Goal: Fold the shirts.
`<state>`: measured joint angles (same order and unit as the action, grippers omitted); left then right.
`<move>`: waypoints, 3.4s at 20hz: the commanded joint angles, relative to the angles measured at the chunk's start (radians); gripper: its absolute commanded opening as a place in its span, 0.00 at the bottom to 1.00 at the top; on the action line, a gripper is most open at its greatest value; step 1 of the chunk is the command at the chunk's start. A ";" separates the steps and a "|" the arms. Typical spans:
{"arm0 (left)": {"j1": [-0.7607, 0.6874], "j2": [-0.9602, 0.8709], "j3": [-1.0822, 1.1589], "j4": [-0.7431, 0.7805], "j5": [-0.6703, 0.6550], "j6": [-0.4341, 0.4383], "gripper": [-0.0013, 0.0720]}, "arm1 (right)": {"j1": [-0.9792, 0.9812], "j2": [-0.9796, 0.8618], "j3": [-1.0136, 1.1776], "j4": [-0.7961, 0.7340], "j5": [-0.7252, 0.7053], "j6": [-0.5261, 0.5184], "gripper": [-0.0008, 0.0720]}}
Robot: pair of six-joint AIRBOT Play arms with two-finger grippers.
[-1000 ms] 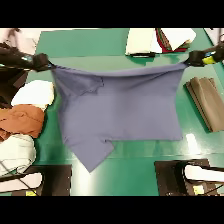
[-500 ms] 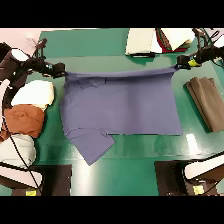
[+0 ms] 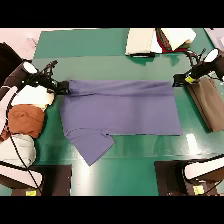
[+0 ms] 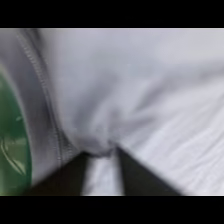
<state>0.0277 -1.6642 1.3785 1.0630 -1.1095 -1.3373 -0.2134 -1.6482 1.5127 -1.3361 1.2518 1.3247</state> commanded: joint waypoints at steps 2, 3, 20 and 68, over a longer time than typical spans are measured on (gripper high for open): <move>0.009 0.006 0.006 -0.008 -0.055 -0.079 0.64 | 0.006 0.016 0.002 0.035 0.040 0.002 0.49; 0.015 0.024 0.008 0.002 -0.086 -0.079 0.64 | -0.004 0.043 -0.005 0.035 0.065 -0.013 0.49; 0.016 0.739 -0.712 0.130 -0.103 -0.159 0.64 | -0.365 0.517 -0.929 0.201 0.040 -0.080 0.69; 0.016 0.809 -0.628 -0.109 0.095 0.009 0.05 | -0.070 0.515 -0.409 0.034 0.090 -0.006 0.03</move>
<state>0.0429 -0.7166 0.6621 0.9539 -1.1423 -1.4010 -0.3252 -1.0077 0.9855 -1.3037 1.3800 1.2762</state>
